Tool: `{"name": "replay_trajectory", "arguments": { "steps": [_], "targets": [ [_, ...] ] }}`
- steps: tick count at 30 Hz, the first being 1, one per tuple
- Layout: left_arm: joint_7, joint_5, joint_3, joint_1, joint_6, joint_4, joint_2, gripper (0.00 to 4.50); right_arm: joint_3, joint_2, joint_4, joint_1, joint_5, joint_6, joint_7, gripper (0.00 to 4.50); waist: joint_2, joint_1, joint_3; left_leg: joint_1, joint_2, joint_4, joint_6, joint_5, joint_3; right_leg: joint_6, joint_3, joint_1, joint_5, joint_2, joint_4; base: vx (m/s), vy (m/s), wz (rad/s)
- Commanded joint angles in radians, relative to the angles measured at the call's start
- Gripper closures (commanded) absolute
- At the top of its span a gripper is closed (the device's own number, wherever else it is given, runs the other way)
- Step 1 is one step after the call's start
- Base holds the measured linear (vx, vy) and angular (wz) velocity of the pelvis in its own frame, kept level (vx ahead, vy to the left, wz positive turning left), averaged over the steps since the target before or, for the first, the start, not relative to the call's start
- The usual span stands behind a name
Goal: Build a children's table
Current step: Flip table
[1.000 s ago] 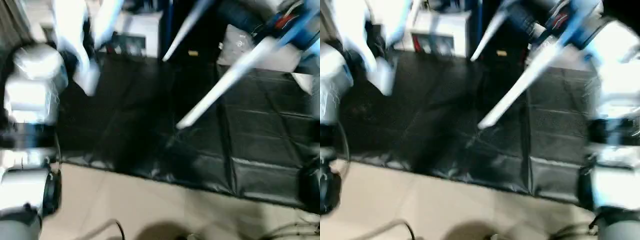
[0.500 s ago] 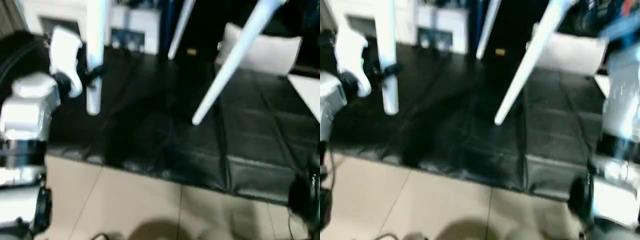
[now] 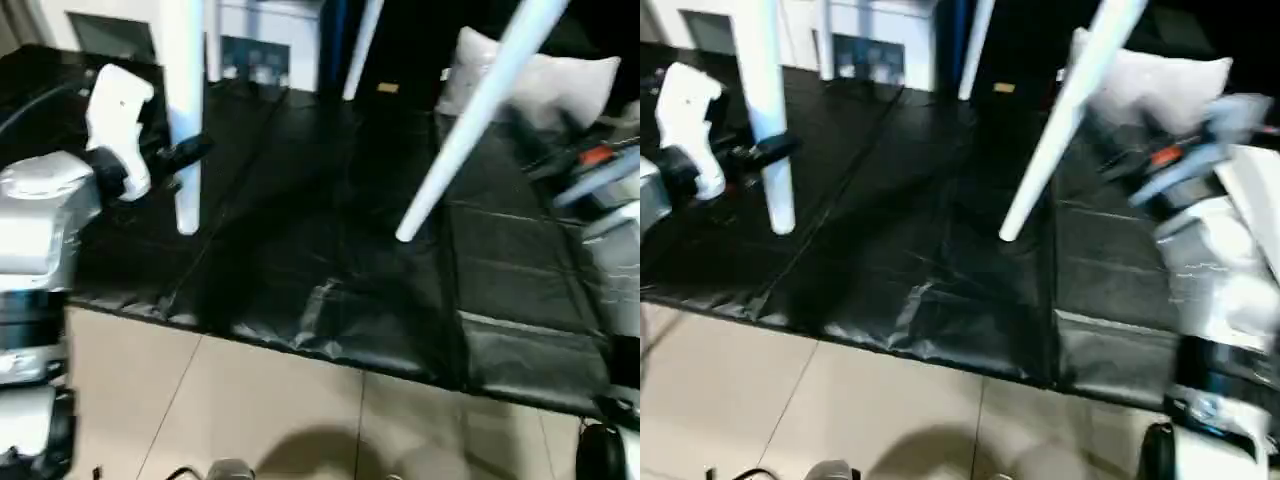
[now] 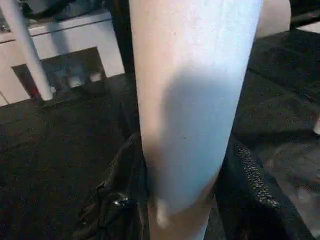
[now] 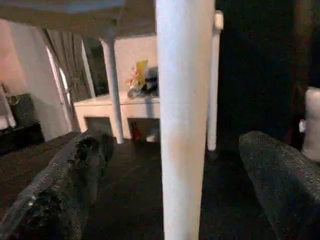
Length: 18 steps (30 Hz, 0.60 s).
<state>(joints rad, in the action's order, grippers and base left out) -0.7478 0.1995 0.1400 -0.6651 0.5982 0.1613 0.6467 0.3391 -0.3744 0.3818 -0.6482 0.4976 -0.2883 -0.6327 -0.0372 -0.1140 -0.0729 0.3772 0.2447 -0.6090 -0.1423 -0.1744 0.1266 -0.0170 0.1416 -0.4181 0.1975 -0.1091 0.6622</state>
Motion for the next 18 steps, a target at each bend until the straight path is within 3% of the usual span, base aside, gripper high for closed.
{"name": "replay_trajectory", "arguments": {
  "steps": [1, 2, 4, 5, 11, 18],
  "targets": [
    [-0.025, 0.005, 0.0, -0.015, -0.004, -0.068, 0.024, 2.89, -0.017, -0.009, 0.093, -0.043, -0.043, 0.051, -0.003, 0.0, 0.002, 0.003, 0.088, 0.002, -0.026, 0.063, -0.006, -0.126, 0.038, -0.191, -0.057, 0.082, 0.147, -0.027, -0.08, 0.0, 0.0, 0.0],
    [-0.027, 0.008, 0.001, -0.013, -0.002, -0.071, 0.028, 2.89, -0.022, -0.01, 0.131, -0.06, -0.058, 0.074, 0.005, 0.0, 0.005, 0.006, 0.086, 0.0, -0.026, 0.063, -0.008, -0.128, 0.039, -0.194, -0.058, 0.078, 0.155, -0.026, -0.082, 0.0, 0.0, 0.0],
    [-0.048, 0.016, 0.002, -0.01, 0.008, -0.075, 0.046, 2.89, -0.035, -0.011, 0.301, -0.154, -0.07, 0.116, -0.041, 0.0, 0.001, 0.007, 0.088, 0.003, -0.027, 0.061, -0.004, -0.126, 0.04, -0.204, -0.058, 0.08, 0.147, -0.026, -0.078, 0.0, 0.0, 0.0],
    [-0.048, 0.016, 0.002, -0.01, 0.008, -0.075, 0.046, 2.89, -0.036, -0.011, 0.304, -0.156, -0.07, 0.116, -0.044, 0.0, 0.003, 0.008, 0.088, 0.001, -0.027, 0.06, -0.004, -0.128, 0.04, -0.208, -0.059, 0.078, 0.148, -0.026, -0.078, 0.0, 0.0, 0.0],
    [-0.067, 0.034, -0.005, -0.004, 0.022, -0.078, 0.066, 2.89, -0.049, 0.011, 0.56, -0.308, -0.108, 0.208, -0.091, 0.0, 0.002, 0.01, 0.093, 0.003, -0.025, 0.055, 0.015, -0.062, 0.039, -0.259, -0.06, 0.08, 0.009, -0.022, -0.061, 0.0, 0.0, 0.0],
    [-0.089, 0.064, -0.011, 0.015, 0.045, -0.093, 0.063, 2.89, -0.062, 0.019, 0.707, -0.395, -0.129, 0.27, -0.184, 0.0, 0.004, 0.011, 0.091, 0.004, -0.022, 0.054, 0.016, -0.085, 0.04, -0.273, -0.062, 0.08, 0.015, -0.023, -0.06, 0.0, 0.0, 0.0]
  ]
}}
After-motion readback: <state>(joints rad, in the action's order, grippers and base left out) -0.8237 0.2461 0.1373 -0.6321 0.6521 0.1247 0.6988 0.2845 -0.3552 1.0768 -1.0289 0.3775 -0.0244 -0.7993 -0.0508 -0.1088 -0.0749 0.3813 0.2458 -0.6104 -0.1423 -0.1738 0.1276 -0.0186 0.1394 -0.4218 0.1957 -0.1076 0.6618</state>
